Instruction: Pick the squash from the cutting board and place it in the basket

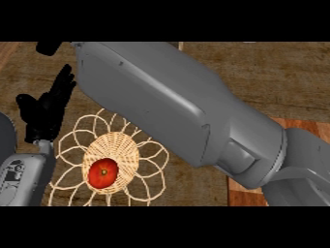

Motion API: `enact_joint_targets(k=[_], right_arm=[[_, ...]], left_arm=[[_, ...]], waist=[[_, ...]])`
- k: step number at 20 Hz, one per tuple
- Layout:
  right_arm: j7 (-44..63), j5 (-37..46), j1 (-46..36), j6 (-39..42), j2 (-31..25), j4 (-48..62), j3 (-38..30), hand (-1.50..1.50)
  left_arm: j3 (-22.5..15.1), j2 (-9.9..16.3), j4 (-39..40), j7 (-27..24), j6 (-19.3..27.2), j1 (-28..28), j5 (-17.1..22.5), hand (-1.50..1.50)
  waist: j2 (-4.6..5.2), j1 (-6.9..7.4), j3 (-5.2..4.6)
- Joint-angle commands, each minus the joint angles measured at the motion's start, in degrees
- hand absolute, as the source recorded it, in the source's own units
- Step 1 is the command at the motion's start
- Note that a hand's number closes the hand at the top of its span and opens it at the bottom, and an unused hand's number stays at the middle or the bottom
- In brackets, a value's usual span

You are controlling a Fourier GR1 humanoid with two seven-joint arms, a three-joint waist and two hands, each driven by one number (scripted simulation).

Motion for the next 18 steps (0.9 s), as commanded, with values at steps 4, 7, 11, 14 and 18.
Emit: enact_joint_targets(k=[4, 7, 11, 14, 18], right_arm=[[-9.96, -5.86, 2.28, -0.24, 0.00, 4.23, -3.21, 1.50], [-10.48, 6.64, -1.21, 10.96, -0.34, 9.14, 12.00, 1.50], [-16.82, 10.86, -3.55, 13.83, -0.01, 11.74, 15.58, 1.50], [-16.99, 12.92, -6.26, 14.80, -0.01, 14.10, 17.36, 1.50], [-18.19, 12.88, -6.31, 14.31, -0.01, 16.68, 16.96, 1.50]], left_arm=[[0.93, 0.59, -1.10, -0.49, -0.78, 1.47, 0.83, 0.00], [0.44, 0.61, -0.17, 0.56, -0.35, 1.19, -0.03, 0.00], [0.89, 0.30, -0.48, 0.25, 0.43, 0.56, -0.10, 0.00], [1.01, 0.90, -0.96, 0.25, -0.65, 1.07, 0.38, 0.00], [0.76, 0.38, -1.37, 1.49, -0.24, -0.64, 0.31, 0.00]], waist=[[0.05, 0.05, 0.07], [-0.60, -1.37, -0.49], [-0.22, -1.79, 0.00], [-0.27, -0.93, 0.00], [0.18, 0.01, -0.02]])
